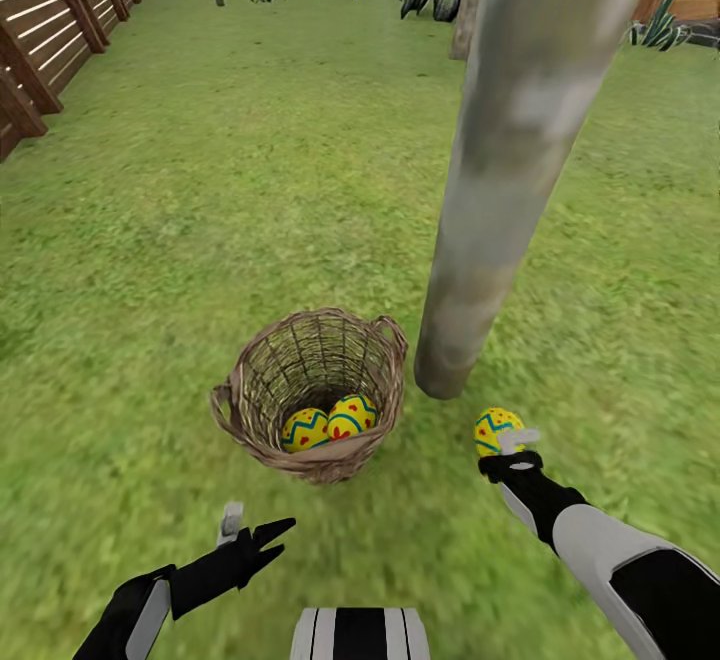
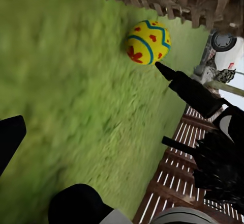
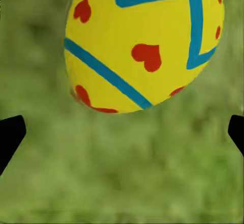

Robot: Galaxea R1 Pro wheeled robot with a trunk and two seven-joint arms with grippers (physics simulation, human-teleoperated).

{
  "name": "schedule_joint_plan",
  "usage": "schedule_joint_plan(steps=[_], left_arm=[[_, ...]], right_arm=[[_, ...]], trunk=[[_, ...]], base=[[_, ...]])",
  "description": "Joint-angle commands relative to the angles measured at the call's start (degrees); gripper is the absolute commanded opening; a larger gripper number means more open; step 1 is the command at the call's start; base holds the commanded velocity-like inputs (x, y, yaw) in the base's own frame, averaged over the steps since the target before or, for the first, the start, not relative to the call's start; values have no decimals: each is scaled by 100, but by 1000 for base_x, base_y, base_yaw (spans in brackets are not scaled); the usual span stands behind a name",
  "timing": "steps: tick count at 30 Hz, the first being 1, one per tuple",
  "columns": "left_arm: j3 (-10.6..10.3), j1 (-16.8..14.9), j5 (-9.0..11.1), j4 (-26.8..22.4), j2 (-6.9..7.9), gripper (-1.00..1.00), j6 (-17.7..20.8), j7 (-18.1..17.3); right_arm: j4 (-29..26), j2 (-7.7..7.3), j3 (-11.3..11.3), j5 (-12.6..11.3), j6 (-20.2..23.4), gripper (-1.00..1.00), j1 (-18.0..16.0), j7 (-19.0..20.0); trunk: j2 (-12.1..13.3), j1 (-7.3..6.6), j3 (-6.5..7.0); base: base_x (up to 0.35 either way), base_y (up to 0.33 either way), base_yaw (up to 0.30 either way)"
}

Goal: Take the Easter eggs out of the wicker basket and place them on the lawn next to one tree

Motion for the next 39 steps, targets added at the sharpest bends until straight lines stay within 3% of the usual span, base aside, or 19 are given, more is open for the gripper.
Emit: schedule_joint_plan(steps=[1,3,6,8,10,14,16,18,22,34,39], left_arm=[[4,-2,18,1,0,100,35,-6],[4,-2,18,1,1,100,36,-6],[4,-2,18,1,1,100,35,-6],[4,-2,18,1,10,100,35,-6],[4,-2,18,1,99,100,41,-8],[4,-2,18,-7,245,100,47,-8],[4,-14,18,-19,278,100,84,-13],[4,-26,27,-17,437,100,113,-22],[7,-28,35,-16,588,100,130,-32],[12,-28,48,-25,601,100,116,-55],[21,-28,66,-17,607,100,91,-75]], right_arm=[[-17,-13,37,-44,350,100,2,272],[-23,-149,20,-41,874,100,-2,1196],[-38,-483,6,-43,1601,100,-5,2677],[-71,-698,24,-21,1964,100,-5,3943],[-72,-821,53,5,2090,100,-5,4939],[-52,-1259,66,17,2096,100,25,6442],[-54,-1309,72,24,2090,100,44,6958],[-68,-1304,68,23,2073,100,53,7039],[-62,-1304,66,25,2064,100,72,7053],[-53,-1318,66,25,2000,100,74,7060],[-49,-1320,66,25,1936,100,74,7064]], trunk=[[0,-3,19],[3,-8,64],[7,-16,130],[10,-21,174],[12,-26,219],[18,-37,307],[20,-42,352],[23,-47,396],[28,-57,485],[44,-88,750],[44,-88,750]], base=[[0,0,0],[0,0,0],[0,0,0],[0,0,0],[0,0,0],[0,0,0],[0,0,0],[0,0,0],[-15,1,0],[-154,42,0],[0,0,0]])
